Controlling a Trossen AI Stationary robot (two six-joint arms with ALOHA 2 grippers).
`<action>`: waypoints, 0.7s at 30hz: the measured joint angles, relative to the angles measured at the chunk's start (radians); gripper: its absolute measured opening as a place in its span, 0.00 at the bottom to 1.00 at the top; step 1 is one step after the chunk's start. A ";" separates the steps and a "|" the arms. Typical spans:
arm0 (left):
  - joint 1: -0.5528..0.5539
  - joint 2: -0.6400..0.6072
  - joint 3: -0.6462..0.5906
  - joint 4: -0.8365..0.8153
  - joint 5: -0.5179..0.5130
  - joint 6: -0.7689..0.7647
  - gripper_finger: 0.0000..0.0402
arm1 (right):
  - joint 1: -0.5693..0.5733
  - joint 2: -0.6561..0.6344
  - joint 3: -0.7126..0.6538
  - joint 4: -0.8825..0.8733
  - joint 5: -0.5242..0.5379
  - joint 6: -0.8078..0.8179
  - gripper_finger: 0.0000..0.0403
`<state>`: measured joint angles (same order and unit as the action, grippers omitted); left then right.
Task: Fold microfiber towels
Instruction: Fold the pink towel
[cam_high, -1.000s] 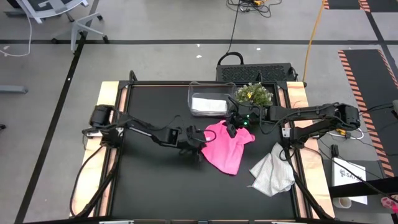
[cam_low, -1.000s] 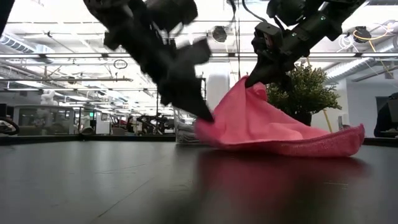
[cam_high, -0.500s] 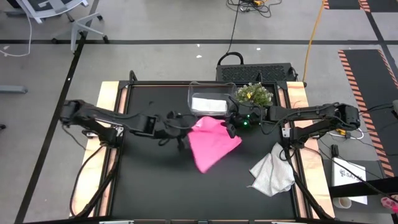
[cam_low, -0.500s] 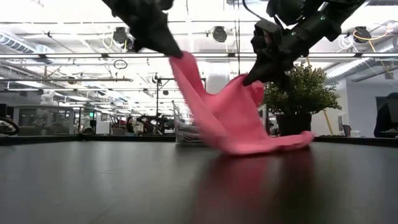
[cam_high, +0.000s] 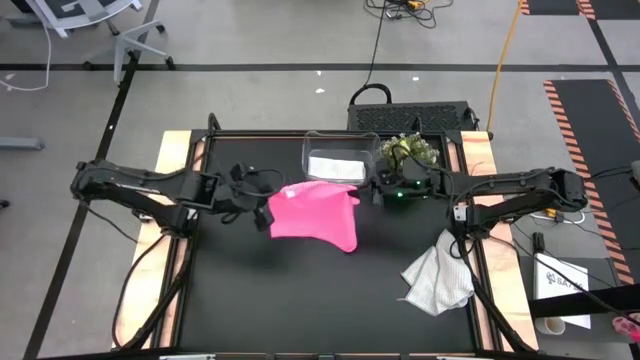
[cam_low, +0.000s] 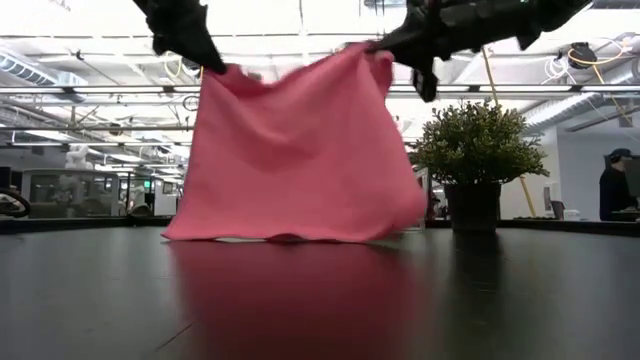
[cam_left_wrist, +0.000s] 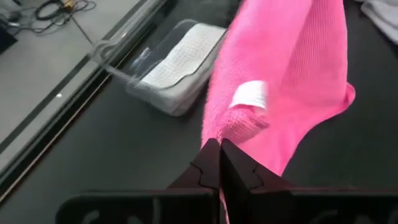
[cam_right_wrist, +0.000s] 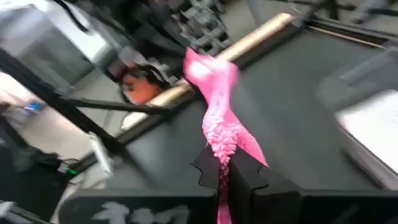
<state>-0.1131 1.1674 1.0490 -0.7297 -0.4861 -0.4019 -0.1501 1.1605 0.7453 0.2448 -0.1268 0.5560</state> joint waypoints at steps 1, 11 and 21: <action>0.000 -0.012 0.000 -0.010 -0.006 0.000 0.01 | 0.000 -0.010 0.000 -0.023 0.019 -0.001 0.00; 0.002 -0.081 0.000 -0.063 -0.035 0.010 0.01 | -0.001 -0.087 0.000 -0.331 -0.005 0.010 0.00; 0.009 -0.084 0.000 -0.073 -0.152 0.047 0.01 | -0.018 -0.087 0.000 -0.182 -0.006 0.000 0.00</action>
<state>-0.1042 1.0836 1.0492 -0.8022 -0.6385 -0.3547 -0.1684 1.0735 0.7456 0.0631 -0.1325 0.5560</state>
